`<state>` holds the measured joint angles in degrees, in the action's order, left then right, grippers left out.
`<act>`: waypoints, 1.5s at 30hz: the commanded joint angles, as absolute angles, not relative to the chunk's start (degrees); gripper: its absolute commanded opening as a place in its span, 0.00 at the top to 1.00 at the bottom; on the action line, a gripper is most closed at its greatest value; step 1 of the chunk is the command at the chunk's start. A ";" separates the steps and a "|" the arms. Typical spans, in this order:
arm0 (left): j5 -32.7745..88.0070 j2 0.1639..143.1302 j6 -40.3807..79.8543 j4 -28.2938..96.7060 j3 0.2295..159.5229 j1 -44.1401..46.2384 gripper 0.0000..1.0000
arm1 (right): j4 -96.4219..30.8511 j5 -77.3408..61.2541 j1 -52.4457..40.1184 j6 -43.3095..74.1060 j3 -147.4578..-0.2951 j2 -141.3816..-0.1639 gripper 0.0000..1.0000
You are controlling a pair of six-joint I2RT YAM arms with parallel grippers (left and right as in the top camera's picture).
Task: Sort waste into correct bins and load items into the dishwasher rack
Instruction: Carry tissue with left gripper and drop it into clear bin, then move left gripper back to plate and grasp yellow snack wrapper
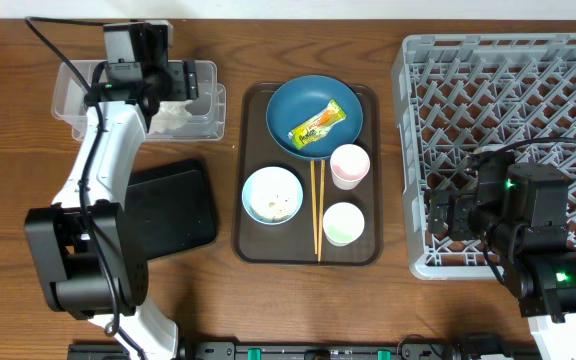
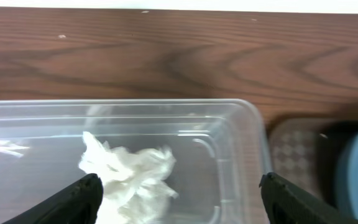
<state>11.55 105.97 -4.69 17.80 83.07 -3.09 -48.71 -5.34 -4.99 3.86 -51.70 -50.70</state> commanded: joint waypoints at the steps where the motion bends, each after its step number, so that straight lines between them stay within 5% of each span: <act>1: 16.67 104.05 -3.92 17.96 83.59 -0.10 0.14 | -48.93 -5.37 -4.40 4.21 -52.84 -50.26 0.01; 15: 18.41 107.09 -8.10 20.21 82.61 17.80 0.08 | -49.10 -5.39 -4.40 4.21 -52.84 -50.26 0.01; 34: 20.16 119.15 -5.93 19.84 82.61 21.17 0.09 | -49.10 -5.39 -4.40 4.21 -52.84 -50.26 0.01; 45: 19.90 121.30 -5.93 17.23 82.61 22.85 0.19 | -49.12 -5.39 -4.40 4.21 -52.84 -50.26 0.01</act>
<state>19.40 119.31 -5.87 17.32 82.94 22.48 -48.95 -5.37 -4.99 3.86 -51.70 -50.70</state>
